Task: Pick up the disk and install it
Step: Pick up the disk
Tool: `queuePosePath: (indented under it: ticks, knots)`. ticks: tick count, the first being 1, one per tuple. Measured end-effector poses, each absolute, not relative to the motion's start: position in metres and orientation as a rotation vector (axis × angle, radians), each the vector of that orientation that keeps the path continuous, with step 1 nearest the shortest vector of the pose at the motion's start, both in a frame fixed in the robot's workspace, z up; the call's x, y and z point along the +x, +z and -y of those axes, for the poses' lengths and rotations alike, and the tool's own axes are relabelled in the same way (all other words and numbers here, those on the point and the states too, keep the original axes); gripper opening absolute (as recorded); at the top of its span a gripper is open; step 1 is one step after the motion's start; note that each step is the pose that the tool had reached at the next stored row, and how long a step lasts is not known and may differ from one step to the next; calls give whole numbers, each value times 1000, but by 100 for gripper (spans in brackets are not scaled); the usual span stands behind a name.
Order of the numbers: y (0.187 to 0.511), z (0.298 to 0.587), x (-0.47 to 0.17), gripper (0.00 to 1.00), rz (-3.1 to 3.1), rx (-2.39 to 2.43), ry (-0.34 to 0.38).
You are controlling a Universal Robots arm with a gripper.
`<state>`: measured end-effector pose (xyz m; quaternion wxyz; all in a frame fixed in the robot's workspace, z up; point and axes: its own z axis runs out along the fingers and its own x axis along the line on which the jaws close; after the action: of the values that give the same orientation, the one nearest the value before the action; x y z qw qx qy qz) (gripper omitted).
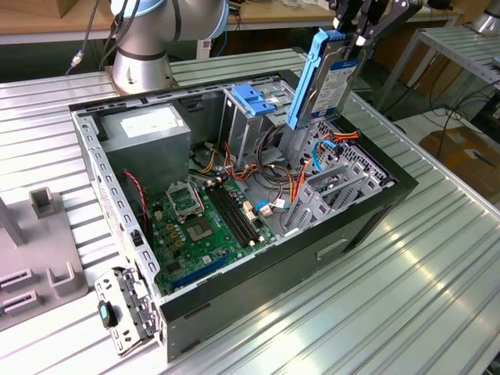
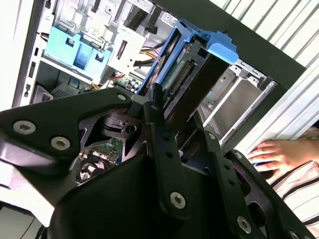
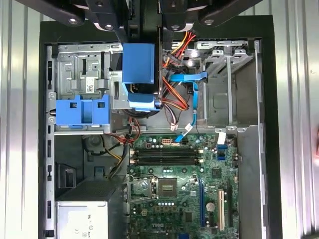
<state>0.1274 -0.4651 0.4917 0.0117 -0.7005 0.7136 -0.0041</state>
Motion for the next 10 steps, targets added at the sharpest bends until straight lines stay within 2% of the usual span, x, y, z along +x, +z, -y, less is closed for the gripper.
queuePosePath:
  ticks: [10]
  knots:
    - [499,472,127,35,-2225,-2184,-12]
